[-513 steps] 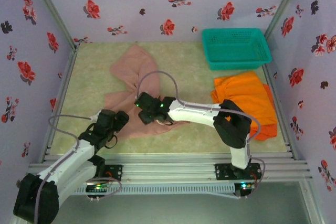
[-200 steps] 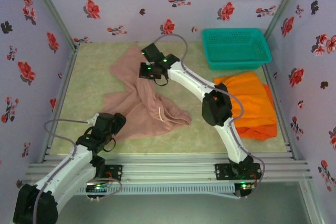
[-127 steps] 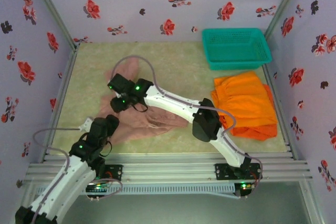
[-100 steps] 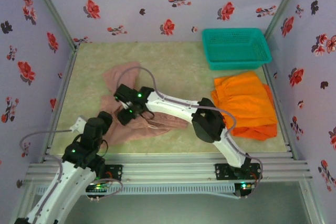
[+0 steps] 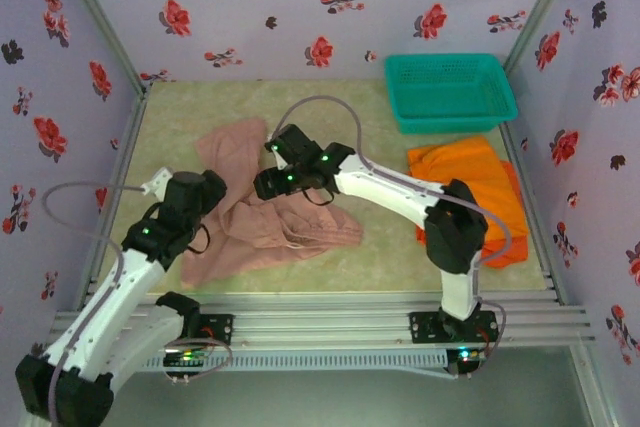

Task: Fold and stack the shorts

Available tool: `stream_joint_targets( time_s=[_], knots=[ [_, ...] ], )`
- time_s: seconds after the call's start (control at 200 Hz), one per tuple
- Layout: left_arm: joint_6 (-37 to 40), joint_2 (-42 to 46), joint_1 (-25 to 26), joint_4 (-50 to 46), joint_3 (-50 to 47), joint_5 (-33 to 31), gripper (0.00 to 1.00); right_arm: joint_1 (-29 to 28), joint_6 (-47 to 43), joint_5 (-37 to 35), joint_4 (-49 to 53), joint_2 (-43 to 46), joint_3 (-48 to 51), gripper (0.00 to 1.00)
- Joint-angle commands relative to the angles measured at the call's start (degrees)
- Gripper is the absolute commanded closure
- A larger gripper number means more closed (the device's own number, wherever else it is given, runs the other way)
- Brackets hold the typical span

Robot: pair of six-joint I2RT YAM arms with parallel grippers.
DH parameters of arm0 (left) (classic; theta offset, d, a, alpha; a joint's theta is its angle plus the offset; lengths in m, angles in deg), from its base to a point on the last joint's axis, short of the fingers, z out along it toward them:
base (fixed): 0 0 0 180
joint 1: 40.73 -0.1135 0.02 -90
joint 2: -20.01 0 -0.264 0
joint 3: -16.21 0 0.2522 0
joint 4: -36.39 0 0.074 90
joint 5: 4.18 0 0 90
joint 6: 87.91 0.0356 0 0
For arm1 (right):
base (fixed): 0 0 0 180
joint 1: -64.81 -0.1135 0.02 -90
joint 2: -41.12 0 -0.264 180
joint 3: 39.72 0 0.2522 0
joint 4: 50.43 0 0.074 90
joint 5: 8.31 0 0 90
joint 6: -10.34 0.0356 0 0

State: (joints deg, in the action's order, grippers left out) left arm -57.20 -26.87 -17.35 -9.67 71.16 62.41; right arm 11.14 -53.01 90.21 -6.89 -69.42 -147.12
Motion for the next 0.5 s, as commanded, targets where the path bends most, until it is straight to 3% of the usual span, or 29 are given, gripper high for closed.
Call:
stream_joint_targets(
  time_s=[0.0, 0.115, 0.495],
  knots=[
    [2.6, -1.2, -1.0, 2.8, 0.5, 4.1, 0.01, 0.8, 4.4, 2.1, 3.4, -6.3, -3.3, 0.39],
    [1.3, 0.2, -2.1, 4.8, -2.4, 5.2, 0.01, 1.0, 5.7, 4.5, 3.5, -10.1, -6.2, 0.46],
    [0.5, 4.7, -3.1, 3.5, -6.5, 5.7, 0.01, 1.4, 9.7, 5.6, 5.2, -18.0, -11.2, 0.48]
  ],
)
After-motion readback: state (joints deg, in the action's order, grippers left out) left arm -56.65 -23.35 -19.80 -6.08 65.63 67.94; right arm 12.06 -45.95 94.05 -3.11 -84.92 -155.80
